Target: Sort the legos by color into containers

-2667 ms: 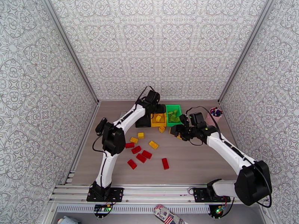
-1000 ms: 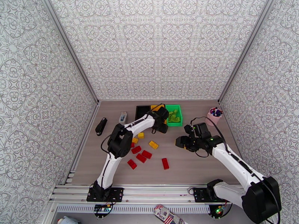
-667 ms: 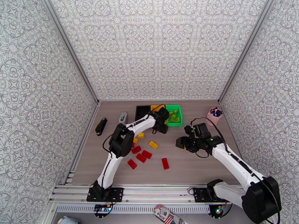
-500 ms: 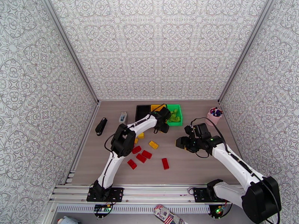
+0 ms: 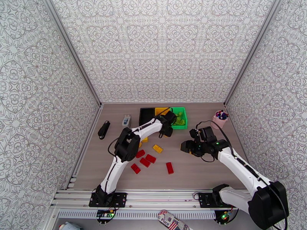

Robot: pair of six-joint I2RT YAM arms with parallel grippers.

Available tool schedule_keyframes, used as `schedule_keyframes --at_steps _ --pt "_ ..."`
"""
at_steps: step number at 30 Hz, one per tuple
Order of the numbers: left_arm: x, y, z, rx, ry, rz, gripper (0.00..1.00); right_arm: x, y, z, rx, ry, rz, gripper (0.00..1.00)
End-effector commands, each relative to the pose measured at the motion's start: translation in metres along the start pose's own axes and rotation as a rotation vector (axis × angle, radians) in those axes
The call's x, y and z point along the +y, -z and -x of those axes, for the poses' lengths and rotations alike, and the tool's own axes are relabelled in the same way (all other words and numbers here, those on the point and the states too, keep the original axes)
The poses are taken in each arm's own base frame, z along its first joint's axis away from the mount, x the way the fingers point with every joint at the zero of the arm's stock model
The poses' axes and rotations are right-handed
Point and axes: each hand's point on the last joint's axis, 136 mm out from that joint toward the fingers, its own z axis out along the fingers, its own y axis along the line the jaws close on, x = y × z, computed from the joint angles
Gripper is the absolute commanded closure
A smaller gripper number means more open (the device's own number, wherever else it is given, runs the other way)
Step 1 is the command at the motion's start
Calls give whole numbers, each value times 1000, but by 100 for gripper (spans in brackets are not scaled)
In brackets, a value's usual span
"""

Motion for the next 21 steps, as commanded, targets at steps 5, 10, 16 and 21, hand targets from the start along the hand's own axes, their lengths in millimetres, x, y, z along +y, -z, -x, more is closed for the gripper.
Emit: schedule_keyframes --at_steps 5,10,16,21 --pt "17 77 40 -182 103 -83 68 27 -3 30 -18 -1 88 39" --pt "49 91 72 -241 172 -74 66 47 1 50 -41 11 122 40" --pt "71 74 107 -240 212 -68 55 59 8 63 -65 23 134 39" --pt "74 79 122 -270 231 -67 32 56 10 60 -69 21 126 38"
